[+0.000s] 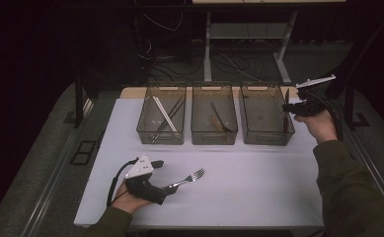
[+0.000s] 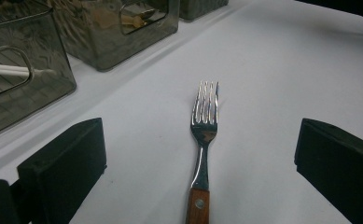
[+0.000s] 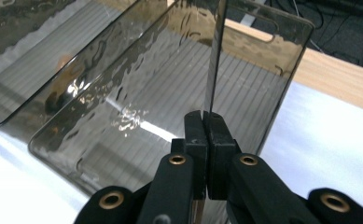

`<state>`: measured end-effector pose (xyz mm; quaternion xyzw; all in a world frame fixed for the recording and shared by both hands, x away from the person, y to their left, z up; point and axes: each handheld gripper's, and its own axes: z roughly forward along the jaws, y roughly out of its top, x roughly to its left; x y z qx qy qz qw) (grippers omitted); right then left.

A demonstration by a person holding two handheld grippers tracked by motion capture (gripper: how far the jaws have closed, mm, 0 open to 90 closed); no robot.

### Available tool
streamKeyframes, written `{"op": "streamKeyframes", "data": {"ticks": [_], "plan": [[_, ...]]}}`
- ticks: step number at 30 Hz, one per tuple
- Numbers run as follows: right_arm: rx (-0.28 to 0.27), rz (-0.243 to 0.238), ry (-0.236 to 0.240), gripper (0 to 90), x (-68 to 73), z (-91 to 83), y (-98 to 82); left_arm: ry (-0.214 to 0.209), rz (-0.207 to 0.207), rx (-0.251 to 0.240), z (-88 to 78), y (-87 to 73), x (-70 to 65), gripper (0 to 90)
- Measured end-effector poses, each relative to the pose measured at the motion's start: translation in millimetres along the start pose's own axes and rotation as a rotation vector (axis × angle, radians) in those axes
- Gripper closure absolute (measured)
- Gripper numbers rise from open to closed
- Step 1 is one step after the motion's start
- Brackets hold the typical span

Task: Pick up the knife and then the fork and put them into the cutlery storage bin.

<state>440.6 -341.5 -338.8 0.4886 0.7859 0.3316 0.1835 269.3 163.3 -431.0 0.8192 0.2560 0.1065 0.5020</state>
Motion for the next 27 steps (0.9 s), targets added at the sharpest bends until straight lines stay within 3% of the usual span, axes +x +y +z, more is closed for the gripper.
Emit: {"op": "streamKeyframes", "data": {"ticks": [5,13,25,27], "plan": [[-0.036,0.012,0.007,89.4,0.3,16.1,0.0,0.001,0.003,0.0,0.0,0.1,0.6,1.1],[-0.033,-0.018,0.01,89.0,6.1,43.5,4.6,0.002,0.006,0.0,0.1,0.2,0.5,1.2],[0.012,-0.019,0.018,87.8,9.7,73.7,5.1,0.003,0.009,0.009,1.1,0.4,0.0,1.7],[0.044,-0.028,-0.001,80.6,11.6,78.7,5.1,0.002,0.01,0.008,1.6,0.4,-0.4,1.7]]}}
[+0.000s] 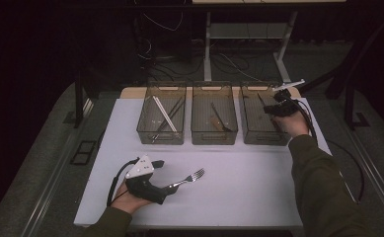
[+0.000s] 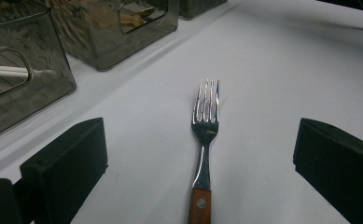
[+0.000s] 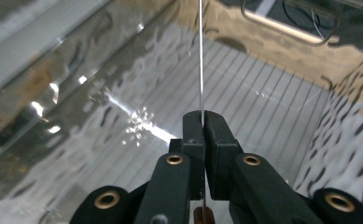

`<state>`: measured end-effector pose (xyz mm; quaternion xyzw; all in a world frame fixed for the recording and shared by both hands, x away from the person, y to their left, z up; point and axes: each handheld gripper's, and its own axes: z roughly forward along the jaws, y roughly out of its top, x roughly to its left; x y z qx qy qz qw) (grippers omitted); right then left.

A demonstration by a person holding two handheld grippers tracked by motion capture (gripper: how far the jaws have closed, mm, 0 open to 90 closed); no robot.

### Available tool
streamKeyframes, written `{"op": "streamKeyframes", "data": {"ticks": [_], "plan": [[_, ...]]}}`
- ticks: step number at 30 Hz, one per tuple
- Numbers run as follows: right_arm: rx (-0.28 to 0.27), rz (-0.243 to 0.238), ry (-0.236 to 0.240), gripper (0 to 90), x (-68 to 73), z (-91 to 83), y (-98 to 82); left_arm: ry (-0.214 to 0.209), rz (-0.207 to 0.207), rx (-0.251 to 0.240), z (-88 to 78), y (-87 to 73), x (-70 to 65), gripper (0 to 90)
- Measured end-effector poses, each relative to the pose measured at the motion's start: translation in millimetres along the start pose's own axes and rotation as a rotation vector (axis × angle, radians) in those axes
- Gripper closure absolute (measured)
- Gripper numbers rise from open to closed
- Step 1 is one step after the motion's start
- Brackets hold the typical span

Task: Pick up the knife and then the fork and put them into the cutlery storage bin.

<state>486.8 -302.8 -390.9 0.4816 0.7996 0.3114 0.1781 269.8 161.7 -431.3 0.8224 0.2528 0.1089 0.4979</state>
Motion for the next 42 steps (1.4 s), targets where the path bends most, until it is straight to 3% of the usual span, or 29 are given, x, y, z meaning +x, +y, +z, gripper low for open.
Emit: {"op": "streamKeyframes", "data": {"ticks": [3,8,16,17,25,30,32,39,42], "plan": [[0.032,0.011,-0.019,74.1,0.6,4.2,-2.1,-0.002,0.009,0.0,0.3,0.1,-0.1,1.8],[-0.002,0.029,0.006,66.3,1.0,-5.8,-1.8,-0.001,0.013,0.012,0.9,0.2,-0.2,1.8],[-0.112,0.038,0.056,46.3,7.5,-32.3,-6.5,0.005,0.008,0.018,1.4,-0.1,-1.1,1.9],[-0.123,0.057,0.07,43.2,9.6,-35.7,-8.2,0.005,0.006,0.017,1.5,-0.2,-1.2,1.9],[-0.202,0.072,0.133,31.1,19.8,-57.9,-27.2,0.007,0.009,0.02,1.1,-0.2,-1.1,1.9],[-0.234,0.035,0.137,25.3,33.1,-68.3,-43.5,0.008,0.007,0.019,1.3,-0.2,-1.0,1.9],[-0.23,0.032,0.169,21.7,38.8,-71.4,-50.0,0.008,0.009,0.021,1.5,-0.2,-0.7,1.9],[-0.235,-0.026,0.189,11.8,60.4,-80.3,-70.3,0.009,0.006,0.024,1.8,-0.4,-0.7,1.9],[-0.234,-0.041,0.195,11.4,66.4,-82.9,-79.1,0.007,0.004,0.025,1.6,-0.3,-0.4,1.9]]}}
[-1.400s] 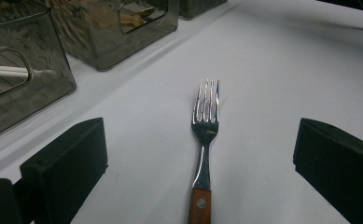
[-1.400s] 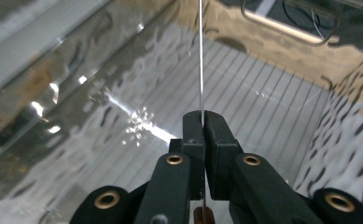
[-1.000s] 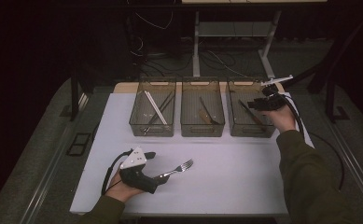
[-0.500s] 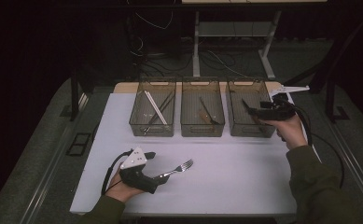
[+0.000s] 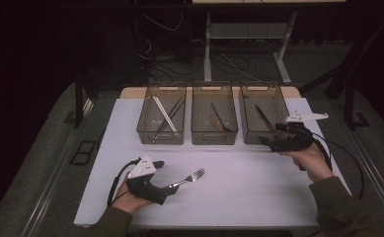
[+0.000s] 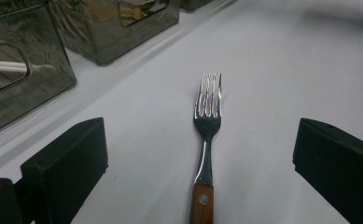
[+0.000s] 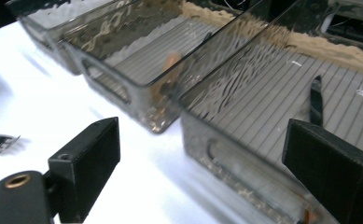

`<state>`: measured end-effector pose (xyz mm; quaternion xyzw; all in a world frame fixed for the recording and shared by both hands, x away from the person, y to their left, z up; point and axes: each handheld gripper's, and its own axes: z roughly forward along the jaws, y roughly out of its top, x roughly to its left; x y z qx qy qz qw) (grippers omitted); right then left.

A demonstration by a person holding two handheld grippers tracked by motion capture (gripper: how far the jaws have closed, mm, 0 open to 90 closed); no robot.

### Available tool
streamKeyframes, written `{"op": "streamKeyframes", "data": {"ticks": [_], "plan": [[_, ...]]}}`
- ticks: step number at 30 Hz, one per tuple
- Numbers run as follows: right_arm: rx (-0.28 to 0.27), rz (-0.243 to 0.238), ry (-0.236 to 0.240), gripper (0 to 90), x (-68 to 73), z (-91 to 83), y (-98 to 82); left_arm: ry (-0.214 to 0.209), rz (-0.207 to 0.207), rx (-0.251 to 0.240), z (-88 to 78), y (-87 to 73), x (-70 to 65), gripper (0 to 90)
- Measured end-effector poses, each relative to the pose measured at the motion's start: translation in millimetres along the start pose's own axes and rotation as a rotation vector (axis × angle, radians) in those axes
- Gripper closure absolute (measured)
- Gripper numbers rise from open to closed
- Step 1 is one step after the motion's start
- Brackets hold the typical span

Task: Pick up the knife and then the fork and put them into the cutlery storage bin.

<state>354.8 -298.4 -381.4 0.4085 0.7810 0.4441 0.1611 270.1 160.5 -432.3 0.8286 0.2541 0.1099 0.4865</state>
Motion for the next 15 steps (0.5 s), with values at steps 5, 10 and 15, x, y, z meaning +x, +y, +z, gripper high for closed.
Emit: {"op": "streamKeyframes", "data": {"ticks": [5,10,15], "plan": [[-0.007,0.001,0.022,11.5,10.8,-7.8,-17.4,0.002,0.004,0.006,-0.8,0.3,0.2,2.4],[0.001,-0.006,0.053,11.5,22.1,-13.4,-38.0,0.005,0.005,0.003,-1.3,0.6,1.2,3.4],[-0.029,-0.01,0.073,11.5,30.6,-18.6,-53.3,0.013,0.002,0.009,-2.1,0.7,1.2,5.7]]}}
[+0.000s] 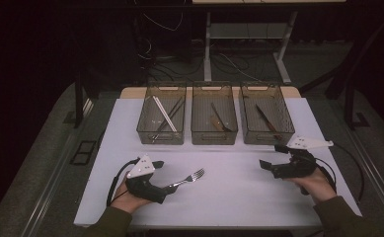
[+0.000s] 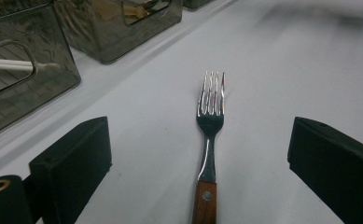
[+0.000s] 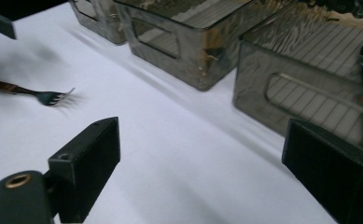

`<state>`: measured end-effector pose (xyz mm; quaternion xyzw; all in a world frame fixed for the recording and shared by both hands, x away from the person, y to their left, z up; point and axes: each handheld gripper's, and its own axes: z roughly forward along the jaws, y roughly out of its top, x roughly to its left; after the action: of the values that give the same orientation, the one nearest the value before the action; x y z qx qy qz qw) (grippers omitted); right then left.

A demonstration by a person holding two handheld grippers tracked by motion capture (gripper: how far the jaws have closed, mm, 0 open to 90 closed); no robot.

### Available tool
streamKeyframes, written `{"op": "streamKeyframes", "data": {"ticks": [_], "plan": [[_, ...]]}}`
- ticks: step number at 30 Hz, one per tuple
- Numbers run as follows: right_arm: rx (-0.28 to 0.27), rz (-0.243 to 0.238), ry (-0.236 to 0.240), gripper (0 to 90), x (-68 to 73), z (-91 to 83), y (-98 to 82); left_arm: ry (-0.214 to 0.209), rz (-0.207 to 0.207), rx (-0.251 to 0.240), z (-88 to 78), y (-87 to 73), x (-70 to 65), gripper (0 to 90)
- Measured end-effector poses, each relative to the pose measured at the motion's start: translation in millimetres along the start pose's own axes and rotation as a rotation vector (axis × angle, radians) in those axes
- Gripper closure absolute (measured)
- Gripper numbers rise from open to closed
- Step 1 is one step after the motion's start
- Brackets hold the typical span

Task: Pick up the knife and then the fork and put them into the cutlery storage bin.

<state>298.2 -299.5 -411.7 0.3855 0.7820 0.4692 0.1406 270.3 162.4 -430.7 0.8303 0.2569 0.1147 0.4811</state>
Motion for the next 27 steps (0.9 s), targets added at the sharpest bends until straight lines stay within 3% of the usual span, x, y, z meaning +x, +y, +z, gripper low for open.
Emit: {"op": "streamKeyframes", "data": {"ticks": [6,13,17,21,27], "plan": [[0.001,-0.009,0.032,11.5,13.6,-2.8,-18.3,0.011,0.008,0.015,-0.8,-0.1,1.5,11.4],[0.051,-0.029,0.047,11.5,26.5,-3.0,-34.5,-0.031,0.025,0.08,-0.1,-0.5,2.1,33.1],[0.044,-0.023,0.046,11.5,26.0,-2.6,-33.8,-0.051,0.053,0.133,2.8,-2.0,2.6,47.4],[0.045,-0.022,0.043,11.5,24.8,-2.7,-34.3,-0.057,0.066,0.183,7.3,-4.1,3.0,56.2],[0.047,-0.03,0.04,11.6,24.9,-1.8,-34.5,-0.067,0.061,0.242,14.9,-6.6,6.8,61.9]]}}
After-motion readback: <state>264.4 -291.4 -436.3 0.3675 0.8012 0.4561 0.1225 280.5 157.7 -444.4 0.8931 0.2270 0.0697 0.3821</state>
